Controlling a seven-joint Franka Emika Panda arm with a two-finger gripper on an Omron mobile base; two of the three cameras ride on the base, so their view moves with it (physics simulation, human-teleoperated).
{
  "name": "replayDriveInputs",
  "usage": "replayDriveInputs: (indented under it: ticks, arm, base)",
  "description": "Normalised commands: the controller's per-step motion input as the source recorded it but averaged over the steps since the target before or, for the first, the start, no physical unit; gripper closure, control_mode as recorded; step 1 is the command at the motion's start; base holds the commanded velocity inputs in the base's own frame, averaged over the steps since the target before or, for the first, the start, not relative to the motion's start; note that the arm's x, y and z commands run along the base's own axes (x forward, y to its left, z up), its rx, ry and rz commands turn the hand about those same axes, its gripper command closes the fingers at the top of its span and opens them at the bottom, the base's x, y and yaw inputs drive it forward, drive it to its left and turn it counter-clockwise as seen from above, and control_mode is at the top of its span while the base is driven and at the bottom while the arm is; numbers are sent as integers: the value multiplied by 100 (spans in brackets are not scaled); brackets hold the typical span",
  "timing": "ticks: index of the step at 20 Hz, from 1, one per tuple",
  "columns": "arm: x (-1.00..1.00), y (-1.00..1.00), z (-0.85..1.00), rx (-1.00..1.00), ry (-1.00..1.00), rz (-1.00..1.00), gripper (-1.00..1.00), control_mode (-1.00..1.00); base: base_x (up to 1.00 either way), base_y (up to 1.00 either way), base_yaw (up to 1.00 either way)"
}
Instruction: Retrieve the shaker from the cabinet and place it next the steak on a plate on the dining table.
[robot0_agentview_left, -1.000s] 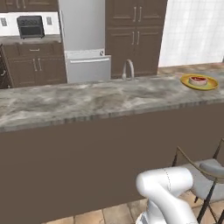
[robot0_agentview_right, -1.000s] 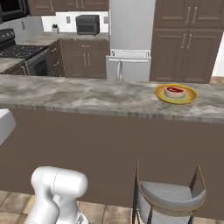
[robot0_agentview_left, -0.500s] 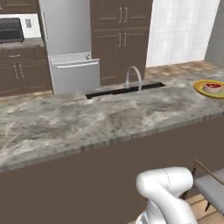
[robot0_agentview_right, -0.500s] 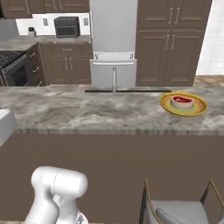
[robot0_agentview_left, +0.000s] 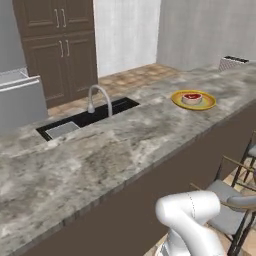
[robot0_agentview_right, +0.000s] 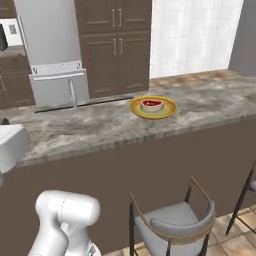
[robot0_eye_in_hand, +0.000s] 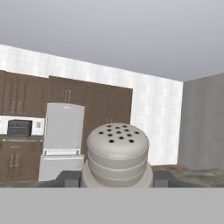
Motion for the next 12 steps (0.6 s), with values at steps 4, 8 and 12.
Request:
replayDriveInputs:
  ticks: [4, 8, 12]
  arm:
    - [0, 0, 0, 0, 0, 0, 100, 100]
    - [0, 0, 0, 0, 0, 0, 100, 100]
    - [0, 0, 0, 0, 0, 0, 100, 100]
  base:
    - [58, -3, -57]
    - [84, 4, -45]
    - [100, 21, -26]
